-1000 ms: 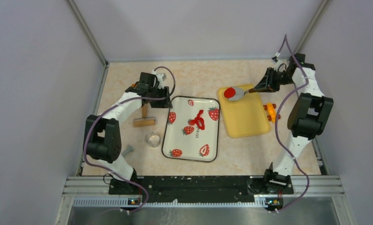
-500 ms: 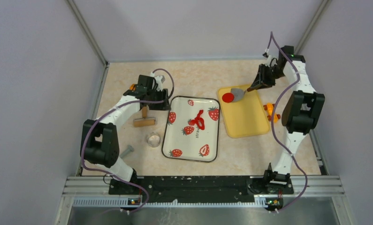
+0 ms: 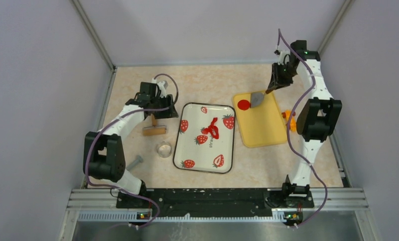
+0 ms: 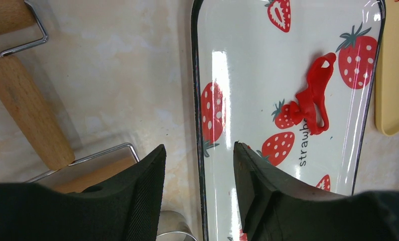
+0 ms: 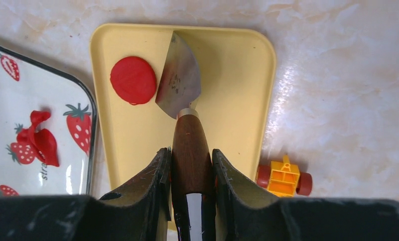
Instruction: Roll out the dumpling wrappers from the dough
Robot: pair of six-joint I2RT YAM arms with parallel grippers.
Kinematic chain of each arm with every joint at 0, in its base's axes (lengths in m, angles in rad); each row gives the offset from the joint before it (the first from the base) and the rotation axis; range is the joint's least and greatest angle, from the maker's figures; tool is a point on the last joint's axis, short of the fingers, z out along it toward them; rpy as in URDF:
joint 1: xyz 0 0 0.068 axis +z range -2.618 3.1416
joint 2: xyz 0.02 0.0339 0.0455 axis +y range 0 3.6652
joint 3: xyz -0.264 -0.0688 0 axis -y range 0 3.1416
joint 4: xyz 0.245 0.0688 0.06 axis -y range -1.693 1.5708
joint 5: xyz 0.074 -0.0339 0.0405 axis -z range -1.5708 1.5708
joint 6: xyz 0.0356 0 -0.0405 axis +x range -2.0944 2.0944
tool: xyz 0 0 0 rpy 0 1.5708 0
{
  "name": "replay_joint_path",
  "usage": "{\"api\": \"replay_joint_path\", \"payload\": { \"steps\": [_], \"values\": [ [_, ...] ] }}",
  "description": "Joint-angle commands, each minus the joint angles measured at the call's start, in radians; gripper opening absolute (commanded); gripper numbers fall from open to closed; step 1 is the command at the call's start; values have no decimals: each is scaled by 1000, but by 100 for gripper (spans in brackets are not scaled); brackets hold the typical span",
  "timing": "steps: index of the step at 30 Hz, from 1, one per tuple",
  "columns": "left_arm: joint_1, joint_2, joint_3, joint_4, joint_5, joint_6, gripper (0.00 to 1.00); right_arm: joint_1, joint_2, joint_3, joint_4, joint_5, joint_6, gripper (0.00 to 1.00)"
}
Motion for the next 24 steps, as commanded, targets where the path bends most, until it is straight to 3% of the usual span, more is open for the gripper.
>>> {"api": "replay_joint_path", "payload": {
  "steps": [1,6,11,13,16,18,24],
  "values": [
    [12,-49,-9,58,26,-29,55,-9,-95,62,37,197,-79,0],
    [15,-73,-8,62,18,-10,55,-27,-197,80,38,121,-106,0],
    [16,-98,-5,48,12,48,54,-92,-329,-9,-18,-157,-181,0],
    [17,-105,5,28,7,81,54,-124,-374,-60,-87,-307,-283,0],
    [17,-115,37,-33,1,165,54,-157,-401,-109,-312,-477,-562,0],
    [17,-122,58,-76,-7,217,54,-155,-419,-187,-416,-477,-657,0],
    [18,-167,84,-138,-42,307,55,-121,-633,-582,-420,-390,-908,0]
  ]
}}
